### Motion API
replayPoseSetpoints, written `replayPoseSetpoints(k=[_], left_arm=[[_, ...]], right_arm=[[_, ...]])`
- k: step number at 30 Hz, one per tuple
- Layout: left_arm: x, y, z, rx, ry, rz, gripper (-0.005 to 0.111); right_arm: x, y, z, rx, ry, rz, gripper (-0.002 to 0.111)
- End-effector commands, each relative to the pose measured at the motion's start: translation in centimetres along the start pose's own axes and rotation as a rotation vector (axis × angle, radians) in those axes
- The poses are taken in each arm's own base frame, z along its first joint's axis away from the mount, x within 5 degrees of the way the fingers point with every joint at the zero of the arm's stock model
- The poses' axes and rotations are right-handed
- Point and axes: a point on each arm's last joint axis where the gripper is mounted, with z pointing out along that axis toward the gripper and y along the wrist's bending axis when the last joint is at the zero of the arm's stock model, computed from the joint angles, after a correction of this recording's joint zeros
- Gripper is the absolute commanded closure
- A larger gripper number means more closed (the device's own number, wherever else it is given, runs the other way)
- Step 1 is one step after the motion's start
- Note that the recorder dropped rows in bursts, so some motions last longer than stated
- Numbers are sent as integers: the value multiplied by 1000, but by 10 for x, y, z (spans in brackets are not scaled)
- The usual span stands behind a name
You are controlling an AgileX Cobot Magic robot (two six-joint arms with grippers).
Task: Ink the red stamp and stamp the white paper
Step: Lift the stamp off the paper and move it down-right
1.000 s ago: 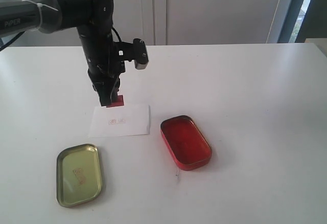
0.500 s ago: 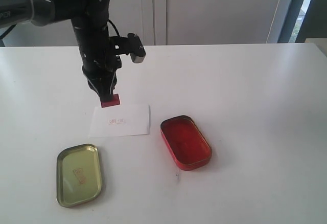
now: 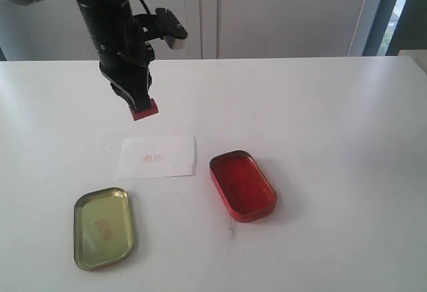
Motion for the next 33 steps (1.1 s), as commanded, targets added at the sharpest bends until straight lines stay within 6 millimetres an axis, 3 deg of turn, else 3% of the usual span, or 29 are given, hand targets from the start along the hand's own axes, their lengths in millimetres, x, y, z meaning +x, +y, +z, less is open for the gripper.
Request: replayPoseSetpoints(k=[1,7,15,24,33], left_arm=[[-4,-26,-16,61,31,36,107],[-16,-48,-27,91,-18,69,107],[-15,-61,-48,161,-116,60,107],[4,-82,-33,293,-81,91,107],[6,-94,-23,404,-104,121,107]], right_arm=[[0,0,0,3,-7,1,108],[0,0,0,3,-7,1,108],[0,0,0,3,-7,1,108],[0,0,0,3,-7,1,108],[0,0,0,3,-7,1,108]])
